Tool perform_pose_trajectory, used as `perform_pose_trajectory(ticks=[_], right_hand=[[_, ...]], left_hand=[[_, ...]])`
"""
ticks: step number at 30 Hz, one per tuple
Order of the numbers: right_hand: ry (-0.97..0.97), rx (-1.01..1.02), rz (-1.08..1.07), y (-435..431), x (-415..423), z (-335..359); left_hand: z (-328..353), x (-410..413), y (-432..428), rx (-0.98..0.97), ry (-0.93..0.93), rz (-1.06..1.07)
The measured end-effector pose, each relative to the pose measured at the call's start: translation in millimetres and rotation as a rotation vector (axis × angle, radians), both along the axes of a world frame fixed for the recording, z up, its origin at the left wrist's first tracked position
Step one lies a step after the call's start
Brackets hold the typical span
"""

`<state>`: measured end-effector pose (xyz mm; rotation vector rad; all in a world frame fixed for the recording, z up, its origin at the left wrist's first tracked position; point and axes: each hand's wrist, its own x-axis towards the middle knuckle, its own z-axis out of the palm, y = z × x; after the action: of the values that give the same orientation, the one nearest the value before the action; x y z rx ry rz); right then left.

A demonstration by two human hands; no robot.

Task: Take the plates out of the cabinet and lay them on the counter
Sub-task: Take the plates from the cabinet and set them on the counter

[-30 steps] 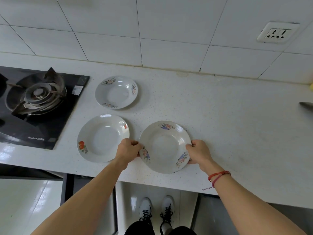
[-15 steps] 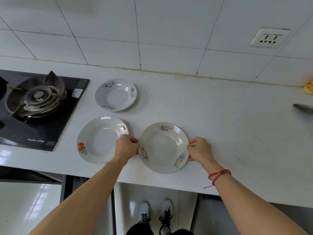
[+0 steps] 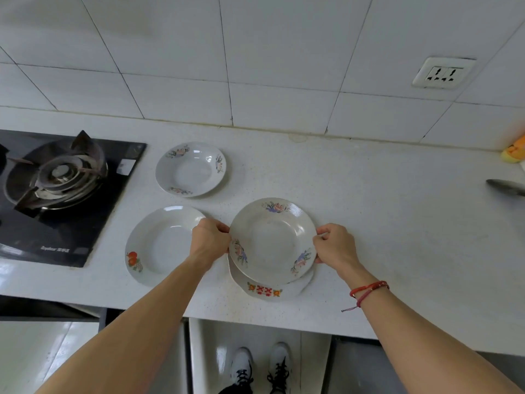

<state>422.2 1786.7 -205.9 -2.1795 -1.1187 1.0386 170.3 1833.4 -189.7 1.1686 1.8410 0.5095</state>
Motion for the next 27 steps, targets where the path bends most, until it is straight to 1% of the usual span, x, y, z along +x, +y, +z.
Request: perform_pose_trajectory(ticks=[9, 13, 19, 27], right_hand=[[0.017, 0.097, -0.012, 59, 7, 39], [0.015, 0.114, -0.018, 85, 12, 47], [0.001, 0.089, -0.003, 118, 17, 40], [-0.020, 0.039, 0.010, 165, 27, -2]], left_hand=[[33, 11, 62, 0.070, -0.026, 0.004], [38, 17, 87, 0.097, -0.013, 0.002], [20, 25, 123, 0.081, 0.000, -0.010], [-15, 36, 166, 0.076, 0.044, -0.030]])
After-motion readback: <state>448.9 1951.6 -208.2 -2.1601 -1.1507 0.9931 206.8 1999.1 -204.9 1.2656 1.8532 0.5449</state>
